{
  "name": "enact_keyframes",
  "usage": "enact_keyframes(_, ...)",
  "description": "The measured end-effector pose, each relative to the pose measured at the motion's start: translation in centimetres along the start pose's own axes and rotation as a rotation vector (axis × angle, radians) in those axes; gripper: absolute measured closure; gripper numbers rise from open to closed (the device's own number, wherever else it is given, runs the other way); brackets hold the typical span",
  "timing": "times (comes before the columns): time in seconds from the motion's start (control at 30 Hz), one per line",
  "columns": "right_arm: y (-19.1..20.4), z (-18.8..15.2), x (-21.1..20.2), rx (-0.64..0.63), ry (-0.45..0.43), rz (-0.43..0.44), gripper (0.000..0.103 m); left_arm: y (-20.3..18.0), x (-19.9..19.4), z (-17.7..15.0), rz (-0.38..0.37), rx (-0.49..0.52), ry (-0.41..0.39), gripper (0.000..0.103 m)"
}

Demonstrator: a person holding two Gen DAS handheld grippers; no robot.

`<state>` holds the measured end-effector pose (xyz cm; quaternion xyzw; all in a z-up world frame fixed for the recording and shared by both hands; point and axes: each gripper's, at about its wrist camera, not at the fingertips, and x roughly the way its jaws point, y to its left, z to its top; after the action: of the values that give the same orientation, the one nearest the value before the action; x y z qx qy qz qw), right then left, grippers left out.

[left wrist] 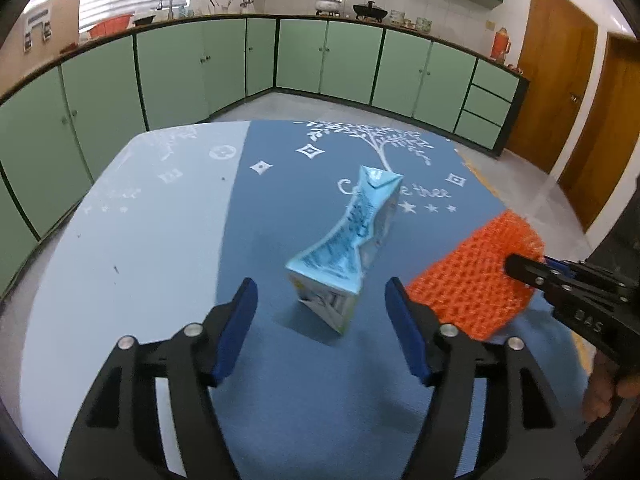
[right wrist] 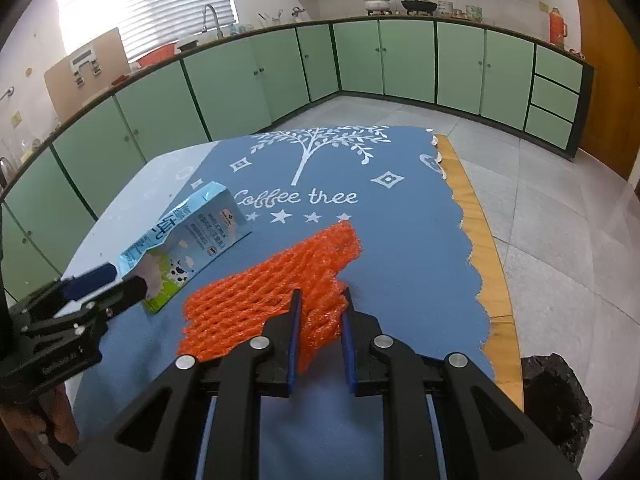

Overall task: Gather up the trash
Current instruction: 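Grasp the blue milk carton with the left tool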

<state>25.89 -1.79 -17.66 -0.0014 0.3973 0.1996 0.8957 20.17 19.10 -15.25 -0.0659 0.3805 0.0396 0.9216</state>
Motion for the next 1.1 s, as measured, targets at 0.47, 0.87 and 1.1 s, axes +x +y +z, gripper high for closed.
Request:
enact_keyframes(0.47, -0.5, 0.4, -0.9, 0.008, -0.020, -0.008, 0.085, -0.5, 2.4, 0.8, -0.068, 0.014, 0.027, 0.069)
enact_keyframes(0.87, -0.7, 1.4, -6.0, 0.000, -0.121, 0.001, 0.086, -3.3, -4.0, -0.3, -0.054, -0.007, -0.049, 0.069)
enact_keyframes(1.1, -2.1, 0.9, -10.5, -0.002, -0.190, -0.018, 0.087, -6.7, -6.3, -0.8, -0.098, 0.024, -0.050, 0.069)
